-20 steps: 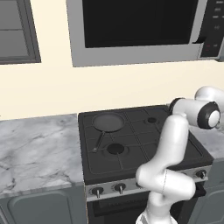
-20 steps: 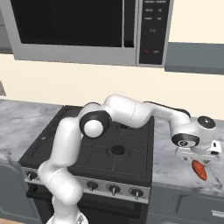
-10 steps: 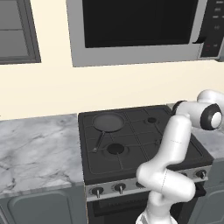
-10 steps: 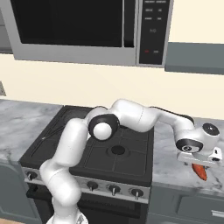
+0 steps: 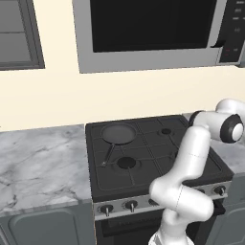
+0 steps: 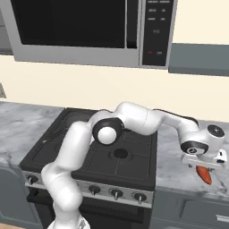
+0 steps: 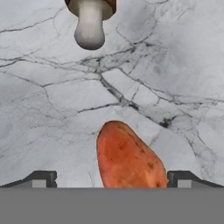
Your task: Put the sweet potato and mushroom in the pan. Then turn on the rear left burner and set the heat to medium.
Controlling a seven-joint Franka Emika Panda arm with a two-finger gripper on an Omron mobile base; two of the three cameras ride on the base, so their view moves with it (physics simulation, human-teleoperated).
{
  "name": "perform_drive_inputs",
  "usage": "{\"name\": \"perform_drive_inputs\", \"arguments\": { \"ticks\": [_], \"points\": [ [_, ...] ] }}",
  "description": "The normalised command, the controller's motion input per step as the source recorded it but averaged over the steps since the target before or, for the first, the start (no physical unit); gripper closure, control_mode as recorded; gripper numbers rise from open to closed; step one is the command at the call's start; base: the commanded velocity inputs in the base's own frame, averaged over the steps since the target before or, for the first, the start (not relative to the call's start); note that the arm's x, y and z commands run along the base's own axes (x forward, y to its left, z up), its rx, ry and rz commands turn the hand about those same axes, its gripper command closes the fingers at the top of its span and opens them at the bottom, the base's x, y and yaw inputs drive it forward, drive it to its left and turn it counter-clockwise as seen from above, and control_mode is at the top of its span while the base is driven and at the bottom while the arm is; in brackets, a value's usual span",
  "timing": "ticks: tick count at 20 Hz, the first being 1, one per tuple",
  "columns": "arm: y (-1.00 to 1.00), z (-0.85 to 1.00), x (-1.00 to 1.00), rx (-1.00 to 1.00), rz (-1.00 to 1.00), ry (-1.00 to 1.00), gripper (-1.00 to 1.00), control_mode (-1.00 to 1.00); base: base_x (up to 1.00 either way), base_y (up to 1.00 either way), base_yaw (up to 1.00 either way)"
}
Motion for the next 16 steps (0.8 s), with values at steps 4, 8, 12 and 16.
{"name": "perform_drive_inputs", "arguments": {
  "ticks": [4,8,12,16],
  "points": [
    [-0.02,-0.27,0.0,0.0,0.0,0.0,-1.0,-1.0,0.0,0.0,0.0],
    [0.0,-0.39,0.0,0.0,0.0,0.0,-1.0,-1.0,0.0,0.0,0.0],
    [-0.03,-0.36,0.0,0.0,0.0,0.0,-1.0,-1.0,0.0,0.0,0.0],
    [0.0,-0.38,0.0,0.0,0.0,0.0,-1.0,-1.0,0.0,0.0,0.0]
  ]
}}
